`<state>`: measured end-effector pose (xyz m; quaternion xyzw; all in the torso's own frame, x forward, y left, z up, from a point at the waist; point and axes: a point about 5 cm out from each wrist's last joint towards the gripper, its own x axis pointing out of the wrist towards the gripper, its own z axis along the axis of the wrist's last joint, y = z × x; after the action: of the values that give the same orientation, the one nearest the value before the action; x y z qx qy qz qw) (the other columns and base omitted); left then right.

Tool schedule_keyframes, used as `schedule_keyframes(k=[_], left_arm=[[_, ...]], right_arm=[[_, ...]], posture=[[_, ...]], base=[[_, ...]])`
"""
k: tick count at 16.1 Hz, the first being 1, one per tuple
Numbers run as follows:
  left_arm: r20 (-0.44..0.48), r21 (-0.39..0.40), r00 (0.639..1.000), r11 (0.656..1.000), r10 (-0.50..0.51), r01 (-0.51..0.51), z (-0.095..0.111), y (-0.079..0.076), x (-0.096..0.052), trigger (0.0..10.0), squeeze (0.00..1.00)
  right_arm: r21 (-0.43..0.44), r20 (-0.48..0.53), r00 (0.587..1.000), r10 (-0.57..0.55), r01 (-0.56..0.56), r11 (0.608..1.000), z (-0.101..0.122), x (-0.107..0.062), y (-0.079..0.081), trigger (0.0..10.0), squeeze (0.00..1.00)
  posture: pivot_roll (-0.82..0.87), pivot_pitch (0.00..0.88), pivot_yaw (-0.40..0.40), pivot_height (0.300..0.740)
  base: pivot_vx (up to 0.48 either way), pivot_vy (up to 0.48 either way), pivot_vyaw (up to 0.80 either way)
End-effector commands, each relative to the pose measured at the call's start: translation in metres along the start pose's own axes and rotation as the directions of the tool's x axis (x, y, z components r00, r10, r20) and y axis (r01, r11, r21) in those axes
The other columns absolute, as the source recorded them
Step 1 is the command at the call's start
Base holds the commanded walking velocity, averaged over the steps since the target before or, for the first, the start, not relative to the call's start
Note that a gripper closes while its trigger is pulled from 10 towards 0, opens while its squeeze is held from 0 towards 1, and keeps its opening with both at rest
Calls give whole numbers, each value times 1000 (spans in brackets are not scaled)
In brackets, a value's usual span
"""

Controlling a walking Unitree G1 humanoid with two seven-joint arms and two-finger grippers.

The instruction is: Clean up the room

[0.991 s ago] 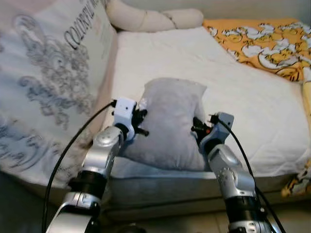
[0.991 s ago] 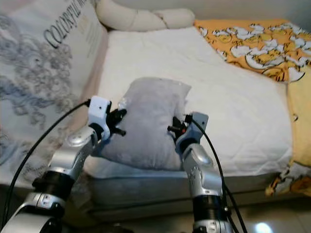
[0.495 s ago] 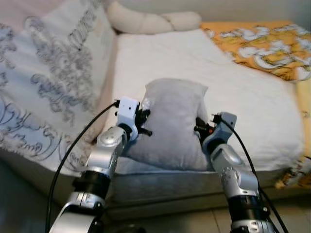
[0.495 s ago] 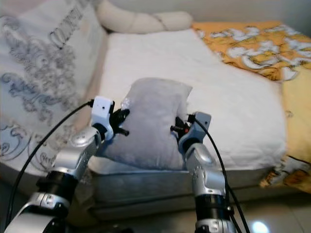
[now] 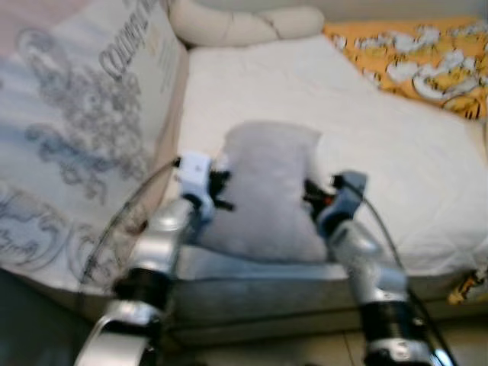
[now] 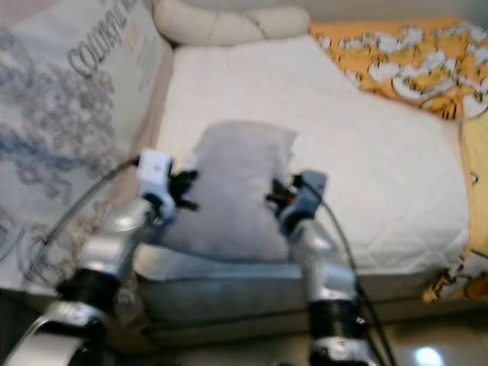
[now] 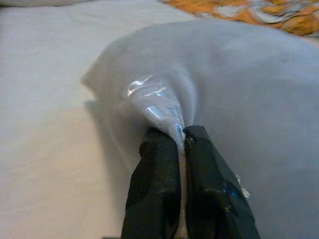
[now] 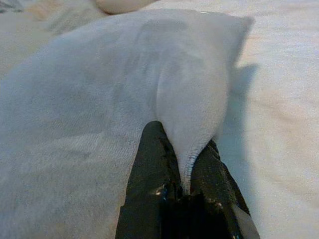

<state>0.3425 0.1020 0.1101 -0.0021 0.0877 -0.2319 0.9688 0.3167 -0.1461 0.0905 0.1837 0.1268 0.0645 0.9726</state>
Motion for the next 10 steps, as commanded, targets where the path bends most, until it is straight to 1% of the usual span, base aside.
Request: schedule_keyframes(k=[1, 2, 5, 7, 10], left_arm=[[44, 29, 999, 999, 14, -16, 13, 8, 0, 10000, 0], [44, 30, 999, 999, 17, -18, 13, 8, 0, 10000, 0], [47, 30, 999, 999, 23, -25, 14, 9, 0, 10000, 0], [47, 29, 999, 999, 25, -27, 14, 10, 0, 10000, 0], [47, 36, 999, 999, 26, -28, 14, 11, 0, 10000, 0]], right_arm=[[-6, 42, 998, 39, -39, 999, 12, 4, 10, 10000, 0], [-35, 34, 998, 48, -47, 998, 12, 5, 10, 10000, 0], [-73, 20, 998, 65, -63, 995, 12, 5, 12, 10000, 0], [-75, 20, 998, 67, -65, 995, 11, 6, 13, 10000, 0], [-70, 23, 998, 58, -56, 996, 11, 6, 12, 10000, 0]], posture=[[-26, 0, 29, 740], [-26, 0, 28, 740], [-25, 0, 28, 740], [-26, 0, 30, 740], [-25, 0, 33, 740]], base=[[262, 0, 0], [262, 0, 0], [262, 0, 0], [261, 0, 588], [280, 0, 0]])
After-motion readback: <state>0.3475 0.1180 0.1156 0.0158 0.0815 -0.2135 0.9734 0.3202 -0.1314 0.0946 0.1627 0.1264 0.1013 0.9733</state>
